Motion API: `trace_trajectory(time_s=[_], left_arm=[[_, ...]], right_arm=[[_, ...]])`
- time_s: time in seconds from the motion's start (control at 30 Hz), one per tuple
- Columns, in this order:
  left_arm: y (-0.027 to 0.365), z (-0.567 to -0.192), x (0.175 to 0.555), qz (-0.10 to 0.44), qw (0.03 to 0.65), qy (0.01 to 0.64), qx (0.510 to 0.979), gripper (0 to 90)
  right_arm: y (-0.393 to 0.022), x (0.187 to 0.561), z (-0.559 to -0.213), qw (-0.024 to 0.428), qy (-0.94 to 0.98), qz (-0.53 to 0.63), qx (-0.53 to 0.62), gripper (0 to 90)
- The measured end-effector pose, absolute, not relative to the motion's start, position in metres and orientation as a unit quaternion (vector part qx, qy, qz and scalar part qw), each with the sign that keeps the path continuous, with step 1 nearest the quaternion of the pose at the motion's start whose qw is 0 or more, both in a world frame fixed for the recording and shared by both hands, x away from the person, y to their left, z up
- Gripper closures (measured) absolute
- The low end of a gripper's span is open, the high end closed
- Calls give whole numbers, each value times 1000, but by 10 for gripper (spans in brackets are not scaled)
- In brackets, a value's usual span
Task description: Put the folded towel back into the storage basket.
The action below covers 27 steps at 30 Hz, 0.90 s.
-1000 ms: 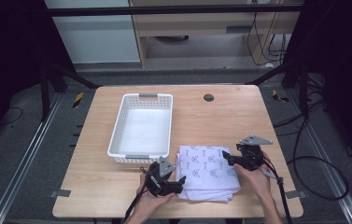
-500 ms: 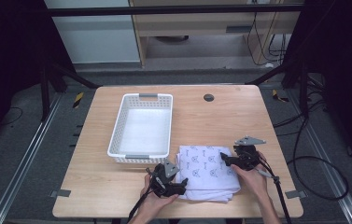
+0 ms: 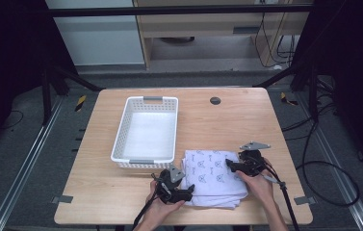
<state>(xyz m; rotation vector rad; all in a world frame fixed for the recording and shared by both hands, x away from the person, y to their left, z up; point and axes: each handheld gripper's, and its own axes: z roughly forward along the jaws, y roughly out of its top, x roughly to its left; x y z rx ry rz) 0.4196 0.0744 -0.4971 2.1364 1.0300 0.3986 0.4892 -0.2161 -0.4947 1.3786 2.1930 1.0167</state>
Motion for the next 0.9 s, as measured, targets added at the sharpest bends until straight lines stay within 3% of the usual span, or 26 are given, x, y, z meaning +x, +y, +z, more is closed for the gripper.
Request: trace_trajectory(time_s=[0.53,0.9], left_arm=[[75,-500,423,124,372,408,824,316],[73,-498,420,104,377,408,825,491]], right_arm=[[-217,491,-498,149,768,368,502,442],[-218,492,-498,129,767,376,504,530]])
